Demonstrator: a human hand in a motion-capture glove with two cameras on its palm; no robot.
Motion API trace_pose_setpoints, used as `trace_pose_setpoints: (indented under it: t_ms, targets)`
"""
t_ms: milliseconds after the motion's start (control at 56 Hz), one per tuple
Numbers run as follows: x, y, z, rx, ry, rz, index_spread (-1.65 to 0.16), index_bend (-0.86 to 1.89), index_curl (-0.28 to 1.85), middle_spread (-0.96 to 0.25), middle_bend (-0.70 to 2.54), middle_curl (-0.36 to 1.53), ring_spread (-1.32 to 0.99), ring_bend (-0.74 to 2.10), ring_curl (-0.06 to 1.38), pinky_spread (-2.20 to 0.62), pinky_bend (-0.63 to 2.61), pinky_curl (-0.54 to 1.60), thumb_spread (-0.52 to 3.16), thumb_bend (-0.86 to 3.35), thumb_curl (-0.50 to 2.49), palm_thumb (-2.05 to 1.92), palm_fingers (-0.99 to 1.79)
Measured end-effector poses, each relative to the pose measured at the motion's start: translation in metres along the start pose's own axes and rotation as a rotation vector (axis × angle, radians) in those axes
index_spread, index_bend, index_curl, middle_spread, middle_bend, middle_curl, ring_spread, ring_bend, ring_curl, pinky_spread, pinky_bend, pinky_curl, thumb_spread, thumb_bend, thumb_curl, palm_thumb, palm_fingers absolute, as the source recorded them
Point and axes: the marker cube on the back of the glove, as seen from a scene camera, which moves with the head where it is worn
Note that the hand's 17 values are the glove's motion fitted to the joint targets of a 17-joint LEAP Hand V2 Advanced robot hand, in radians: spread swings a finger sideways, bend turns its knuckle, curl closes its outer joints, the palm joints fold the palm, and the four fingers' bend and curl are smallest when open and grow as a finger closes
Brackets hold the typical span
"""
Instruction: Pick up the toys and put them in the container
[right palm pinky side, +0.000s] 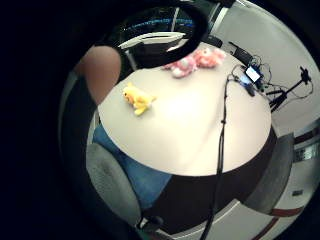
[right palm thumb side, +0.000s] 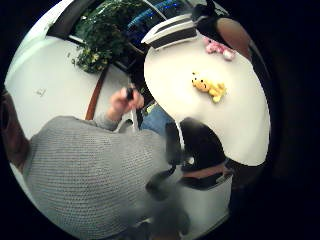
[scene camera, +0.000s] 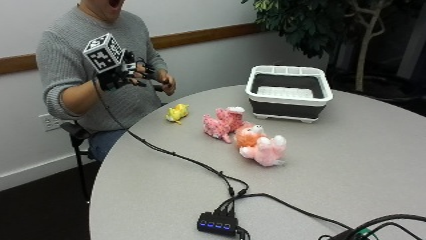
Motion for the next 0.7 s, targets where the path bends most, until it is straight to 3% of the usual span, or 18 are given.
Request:
trace_pose_setpoints:
  t_ms: [125, 250, 536, 697]
  targets:
    - [0.004, -0.011, -0.019, 0.022, 0.028, -0.004, -0.24, 0.15, 0.07, -0.17, 0.17, 0.06, -0.23, 0.51, 0.14, -0.04, 0.62, 0.2, 0.9, 0.13, 0.07, 0.15, 0.45]
    - [0.011, -0.025, -0.031, 0.042, 0.044, -0.003, -0.31, 0.17, 0.11, -0.21, 0.18, 0.09, -0.3, 0.55, 0.17, -0.05, 0.68, 0.25, 1.18, 0.13, 0.11, 0.12, 0.39]
    - [0.003, -0.041, -0.025, -0.018, 0.023, -0.012, -0.35, 0.19, 0.18, -0.25, 0.18, 0.16, -0.34, 0.6, 0.2, -0.05, 0.74, 0.29, 1.42, 0.09, 0.18, 0.07, 0.33]
    - [-0.035, -0.108, -0.007, -0.073, 0.009, -0.113, -0.36, 0.16, 0.21, -0.25, 0.19, 0.2, -0.36, 0.68, 0.22, -0.05, 0.75, 0.3, 1.45, 0.07, 0.21, 0.06, 0.35]
